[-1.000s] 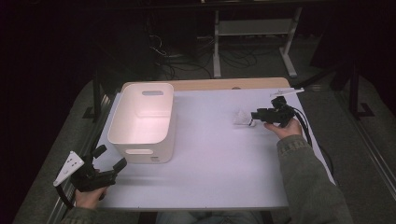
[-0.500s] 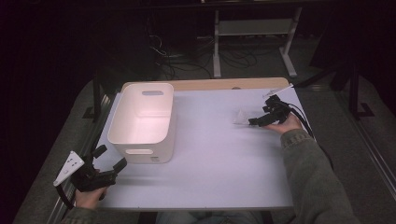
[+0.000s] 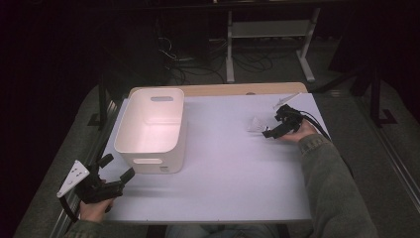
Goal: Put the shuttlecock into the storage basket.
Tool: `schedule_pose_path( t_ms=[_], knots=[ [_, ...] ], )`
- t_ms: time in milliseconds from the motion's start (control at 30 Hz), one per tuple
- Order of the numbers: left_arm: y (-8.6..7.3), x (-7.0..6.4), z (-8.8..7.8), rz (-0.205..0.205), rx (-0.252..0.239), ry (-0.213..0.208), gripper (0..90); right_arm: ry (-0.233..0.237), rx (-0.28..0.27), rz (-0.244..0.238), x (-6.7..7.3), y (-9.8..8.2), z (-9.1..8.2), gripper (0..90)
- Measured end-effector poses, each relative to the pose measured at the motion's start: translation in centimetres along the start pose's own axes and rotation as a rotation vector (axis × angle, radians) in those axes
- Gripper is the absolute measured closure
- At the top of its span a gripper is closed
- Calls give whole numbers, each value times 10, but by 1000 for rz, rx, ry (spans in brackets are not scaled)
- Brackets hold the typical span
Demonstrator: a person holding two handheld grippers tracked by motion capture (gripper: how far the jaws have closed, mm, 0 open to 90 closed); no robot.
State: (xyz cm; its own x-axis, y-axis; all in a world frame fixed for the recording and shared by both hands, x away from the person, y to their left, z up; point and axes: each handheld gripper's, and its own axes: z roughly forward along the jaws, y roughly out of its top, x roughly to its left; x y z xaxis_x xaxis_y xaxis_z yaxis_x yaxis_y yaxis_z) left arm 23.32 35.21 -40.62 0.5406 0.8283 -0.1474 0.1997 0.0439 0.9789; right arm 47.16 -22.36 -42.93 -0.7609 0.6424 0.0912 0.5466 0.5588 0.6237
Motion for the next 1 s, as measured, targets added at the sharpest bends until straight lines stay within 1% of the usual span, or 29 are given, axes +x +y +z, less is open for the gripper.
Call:
schedule_pose_path(
  t_ms=[33, 67, 100, 167, 233, 267, 300, 367, 400, 467, 567, 633, 733, 767, 800, 833, 900, 1000],
  knots=[
    [0, 0, 0, 5, 4, 1, 0, 2, 3, 8, -2, -1, 2, 60],
    [0, 0, 0, 5, 4, 1, 0, 2, 3, 8, -2, -1, 2, 60],
    [0, 0, 0, 1, 2, 1, 0, 12, 2, 10, -2, -1, 2, 91],
    [0, -1, 0, -4, -1, 0, 0, 24, 4, 1, -5, -2, 3, 160],
    [0, 0, 0, 1, 2, 1, 0, 43, 6, -13, -5, -2, 3, 223],
    [0, 0, 0, 1, 2, 1, 0, 43, 6, -13, -5, -2, 3, 223],
    [0, -1, 0, -5, -2, 0, 0, 52, 7, -15, -6, -3, 4, 247],
    [0, 0, 0, -2, 0, 0, 0, 52, 7, -20, -7, -3, 5, 307],
    [0, -1, 0, -3, -1, -1, 0, 59, 9, -10, -7, -3, 5, 339],
    [0, -1, 0, 4, -1, -1, 0, 62, 12, -19, -7, -3, 7, 372],
    [0, -1, 0, 1, 0, 2, 0, 64, 17, -24, -5, -3, 10, 425],
    [0, -1, -1, 7, 1, 4, 0, 69, 16, -30, -4, -2, 10, 481],
    [0, -1, -1, 4, 2, 7, 0, 75, 18, -45, -2, -2, 11, 540],
    [0, -1, -1, 4, 1, 8, 0, 69, 20, -55, -1, 0, 10, 600],
    [0, -1, -1, 4, 1, 8, 0, 68, 17, -55, -1, 0, 9, 600],
    [0, -1, -1, 4, 1, 7, 0, 67, 15, -56, -1, 0, 9, 629],
    [0, -1, -1, 5, 2, 6, 0, 60, 3, -63, 0, 1, 7, 634],
    [0, -1, -1, 5, 2, 6, 0, 57, -2, -62, 0, 1, 5, 635]
  ],
)
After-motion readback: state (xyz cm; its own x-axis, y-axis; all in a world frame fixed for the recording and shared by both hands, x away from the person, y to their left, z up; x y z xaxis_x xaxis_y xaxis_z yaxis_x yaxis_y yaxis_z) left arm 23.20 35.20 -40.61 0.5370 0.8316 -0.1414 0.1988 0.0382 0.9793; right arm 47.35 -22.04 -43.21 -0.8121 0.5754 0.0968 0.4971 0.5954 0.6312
